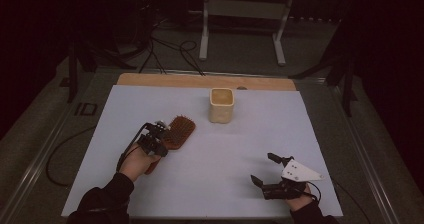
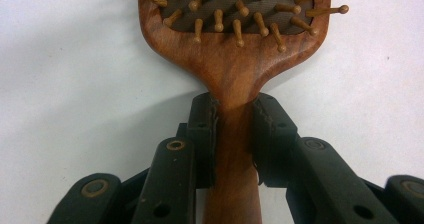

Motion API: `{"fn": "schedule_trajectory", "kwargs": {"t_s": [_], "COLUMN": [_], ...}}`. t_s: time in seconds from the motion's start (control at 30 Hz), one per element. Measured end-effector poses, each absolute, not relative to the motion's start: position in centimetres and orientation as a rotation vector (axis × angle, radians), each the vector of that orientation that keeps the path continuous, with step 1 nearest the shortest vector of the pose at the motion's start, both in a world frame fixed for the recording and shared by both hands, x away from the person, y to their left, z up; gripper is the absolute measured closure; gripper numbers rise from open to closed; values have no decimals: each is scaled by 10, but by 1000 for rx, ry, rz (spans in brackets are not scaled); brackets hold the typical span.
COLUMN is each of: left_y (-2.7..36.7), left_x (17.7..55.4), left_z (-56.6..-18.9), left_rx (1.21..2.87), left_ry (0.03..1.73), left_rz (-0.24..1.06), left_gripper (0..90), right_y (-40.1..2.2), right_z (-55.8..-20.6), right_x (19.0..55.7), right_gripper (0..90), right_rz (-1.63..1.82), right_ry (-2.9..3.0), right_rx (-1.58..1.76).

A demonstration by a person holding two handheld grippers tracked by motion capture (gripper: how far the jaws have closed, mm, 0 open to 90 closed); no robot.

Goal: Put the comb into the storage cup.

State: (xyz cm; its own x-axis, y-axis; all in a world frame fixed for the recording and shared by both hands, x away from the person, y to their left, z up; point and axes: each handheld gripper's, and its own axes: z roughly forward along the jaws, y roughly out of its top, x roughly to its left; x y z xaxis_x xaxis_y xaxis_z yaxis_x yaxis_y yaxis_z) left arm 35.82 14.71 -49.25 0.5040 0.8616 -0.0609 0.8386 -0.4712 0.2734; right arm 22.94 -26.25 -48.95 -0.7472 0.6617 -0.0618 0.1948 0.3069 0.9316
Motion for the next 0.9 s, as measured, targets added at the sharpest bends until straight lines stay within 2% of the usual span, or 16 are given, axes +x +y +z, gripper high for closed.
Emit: {"fn": "schedule_trajectory", "kwargs": {"t_s": [0.43, 0.9], "left_y": [153, 162], "left_x": [347, 340], "left_z": [-492, -471], "left_rx": [2429, 2341], "left_ry": [1396, 1314], "left_rz": [209, 273], "left_gripper": [736, 735], "right_y": [-263, -264], "right_z": [-490, -490], "right_x": [230, 230], "right_gripper": [89, 88], "right_rz": [1439, 1435], "right_ry": [2139, 2142], "right_rx": [765, 766]}}
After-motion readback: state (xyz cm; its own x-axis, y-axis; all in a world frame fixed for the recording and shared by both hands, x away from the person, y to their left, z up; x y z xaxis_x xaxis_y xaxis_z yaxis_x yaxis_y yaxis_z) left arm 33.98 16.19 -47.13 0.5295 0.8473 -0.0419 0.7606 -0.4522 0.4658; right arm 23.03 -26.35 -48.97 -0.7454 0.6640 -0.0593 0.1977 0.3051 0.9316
